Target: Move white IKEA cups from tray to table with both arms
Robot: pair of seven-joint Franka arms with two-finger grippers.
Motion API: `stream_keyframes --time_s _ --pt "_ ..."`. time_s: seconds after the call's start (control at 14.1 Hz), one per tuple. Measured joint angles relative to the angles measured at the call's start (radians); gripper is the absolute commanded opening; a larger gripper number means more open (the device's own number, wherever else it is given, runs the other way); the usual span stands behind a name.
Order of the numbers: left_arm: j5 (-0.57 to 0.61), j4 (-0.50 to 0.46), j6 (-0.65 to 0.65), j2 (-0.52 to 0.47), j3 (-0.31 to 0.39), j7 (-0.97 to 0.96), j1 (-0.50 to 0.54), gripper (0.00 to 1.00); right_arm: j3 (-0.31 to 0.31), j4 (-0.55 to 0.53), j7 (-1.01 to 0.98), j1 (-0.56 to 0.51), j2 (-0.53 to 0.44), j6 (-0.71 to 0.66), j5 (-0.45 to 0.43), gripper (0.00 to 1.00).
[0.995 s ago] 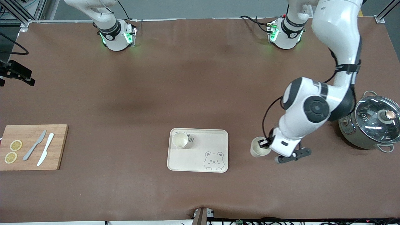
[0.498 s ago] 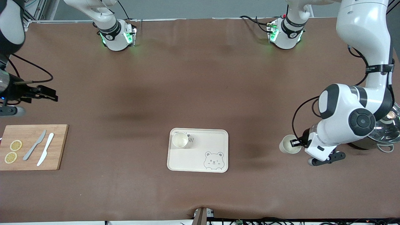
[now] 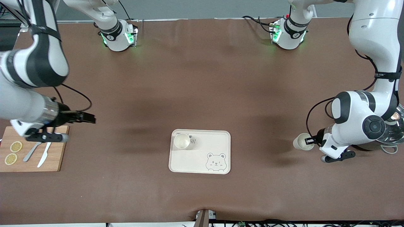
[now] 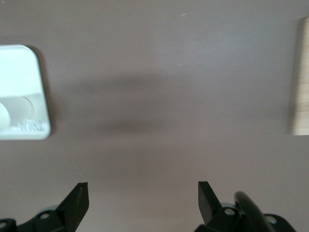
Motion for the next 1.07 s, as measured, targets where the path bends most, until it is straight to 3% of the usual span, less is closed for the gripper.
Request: stream_keyframes --time_s 0.36,0.57,0.85,1.0,1.07 --pt "0.000 -0.088 0.063 0.001 -0.005 0.031 0.023 0.00 0.004 -0.003 0.309 0.155 0.141 0.185 0.038 1.00" --pt "0.000 -0.101 0.068 0.003 -0.006 0.031 0.023 0.00 0.004 -0.003 0.398 0.198 0.196 0.292 0.120 1.00" --pt "0.000 -0.102 0.084 0.011 -0.008 0.031 0.023 0.72 0.005 -0.002 0.500 0.243 0.236 0.429 0.135 1.00" --pt "0.000 -0.100 0.089 0.012 -0.010 0.031 0.023 1.00 0.005 -0.002 0.550 0.271 0.255 0.481 0.135 1.00" --pt "0.000 -0.096 0.093 0.012 -0.010 0.031 0.023 1.00 0.005 -0.001 0.568 0.287 0.265 0.490 0.135 1.00"
